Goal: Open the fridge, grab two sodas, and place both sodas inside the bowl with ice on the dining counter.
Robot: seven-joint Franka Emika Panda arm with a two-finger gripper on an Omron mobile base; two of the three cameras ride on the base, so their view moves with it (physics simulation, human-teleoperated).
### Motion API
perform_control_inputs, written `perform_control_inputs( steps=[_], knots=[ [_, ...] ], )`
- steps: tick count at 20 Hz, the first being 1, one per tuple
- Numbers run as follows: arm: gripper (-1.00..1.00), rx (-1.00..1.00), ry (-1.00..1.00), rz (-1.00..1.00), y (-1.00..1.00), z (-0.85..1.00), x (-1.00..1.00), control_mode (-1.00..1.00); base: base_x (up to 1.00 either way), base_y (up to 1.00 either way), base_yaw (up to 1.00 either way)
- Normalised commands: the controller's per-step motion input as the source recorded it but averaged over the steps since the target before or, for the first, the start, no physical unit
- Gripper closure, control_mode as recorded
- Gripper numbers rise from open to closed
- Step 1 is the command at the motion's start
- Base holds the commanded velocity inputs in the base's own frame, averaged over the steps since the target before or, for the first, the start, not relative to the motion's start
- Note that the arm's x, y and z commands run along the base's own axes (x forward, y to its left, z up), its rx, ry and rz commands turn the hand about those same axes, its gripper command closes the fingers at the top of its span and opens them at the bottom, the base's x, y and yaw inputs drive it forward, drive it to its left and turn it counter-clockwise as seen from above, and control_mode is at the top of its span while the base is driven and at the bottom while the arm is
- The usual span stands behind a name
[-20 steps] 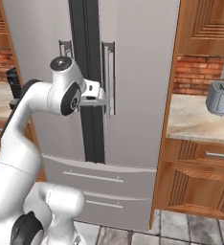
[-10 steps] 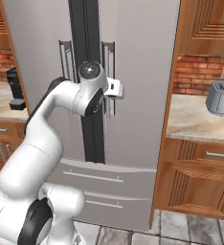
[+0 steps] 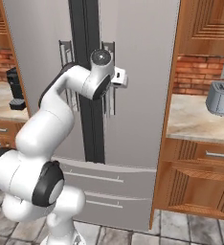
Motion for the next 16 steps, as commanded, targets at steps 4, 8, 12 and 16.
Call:
perform_control_inputs(
  steps=[4, 8, 12, 16],
  knots=[
    [-1.0, -0.01, 0.0, 0.0, 0.0, 0.0, 0.6, -1.0, 0.0, 0.0, 0.0],
    [-1.0, -0.05, 0.0, 0.0, 0.0, -0.05, 0.59, -1.0, 0.0, 0.0, 0.0],
    [-1.0, -0.06, 0.0, 0.0, 0.0, -0.08, 0.51, -1.0, 0.0, 0.0, 0.0],
    [-1.0, -0.01, 0.0, 0.01, 0.0, -0.03, 0.44, -1.0, 0.0, 0.0, 0.0]
  ],
)
